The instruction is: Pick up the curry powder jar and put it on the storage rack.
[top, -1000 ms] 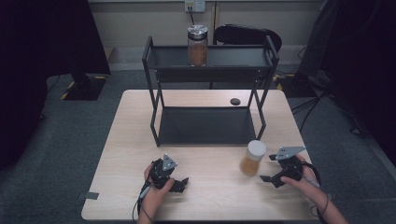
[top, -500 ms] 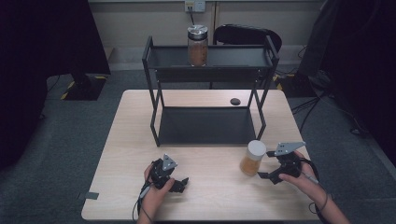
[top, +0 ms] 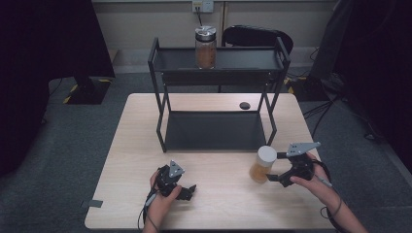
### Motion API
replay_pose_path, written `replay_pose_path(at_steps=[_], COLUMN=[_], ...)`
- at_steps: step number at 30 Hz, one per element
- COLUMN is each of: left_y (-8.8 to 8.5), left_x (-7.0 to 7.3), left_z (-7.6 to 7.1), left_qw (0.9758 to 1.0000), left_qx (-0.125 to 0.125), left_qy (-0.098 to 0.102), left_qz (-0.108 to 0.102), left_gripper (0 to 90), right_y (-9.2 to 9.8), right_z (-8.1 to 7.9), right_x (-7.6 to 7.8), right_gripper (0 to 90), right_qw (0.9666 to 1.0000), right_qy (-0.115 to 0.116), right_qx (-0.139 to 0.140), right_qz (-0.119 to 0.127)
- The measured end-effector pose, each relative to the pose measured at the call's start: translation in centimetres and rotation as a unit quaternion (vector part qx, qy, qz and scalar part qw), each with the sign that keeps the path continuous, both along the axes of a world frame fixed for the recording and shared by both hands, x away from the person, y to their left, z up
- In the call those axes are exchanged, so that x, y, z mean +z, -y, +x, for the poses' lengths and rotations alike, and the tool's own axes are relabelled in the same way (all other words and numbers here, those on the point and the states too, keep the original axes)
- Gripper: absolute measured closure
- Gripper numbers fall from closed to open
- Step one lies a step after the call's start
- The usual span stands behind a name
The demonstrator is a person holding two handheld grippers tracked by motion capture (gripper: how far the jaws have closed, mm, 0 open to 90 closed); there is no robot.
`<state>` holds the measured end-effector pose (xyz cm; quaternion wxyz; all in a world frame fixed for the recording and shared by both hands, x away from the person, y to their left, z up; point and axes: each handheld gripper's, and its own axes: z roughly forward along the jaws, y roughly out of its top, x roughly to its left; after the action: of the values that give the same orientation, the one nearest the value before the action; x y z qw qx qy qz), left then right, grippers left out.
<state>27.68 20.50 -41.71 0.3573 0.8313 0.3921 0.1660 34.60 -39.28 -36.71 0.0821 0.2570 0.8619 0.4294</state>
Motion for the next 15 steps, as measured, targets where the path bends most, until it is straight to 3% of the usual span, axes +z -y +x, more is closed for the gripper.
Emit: replay_pose_path(at_steps=[15], left_y=[0.00], left_x=[0.00], left_z=[0.00], left_qw=[1.0000], left_qx=[0.000], left_qy=[0.000], left_qz=[0.000], left_gripper=[0.1], right_y=[-0.49], right_z=[0.45], right_x=[-0.21], right_gripper=[4.5], right_qw=[0.9989], right_qy=[0.004], right_qx=[-0.006], right_qz=[0.045])
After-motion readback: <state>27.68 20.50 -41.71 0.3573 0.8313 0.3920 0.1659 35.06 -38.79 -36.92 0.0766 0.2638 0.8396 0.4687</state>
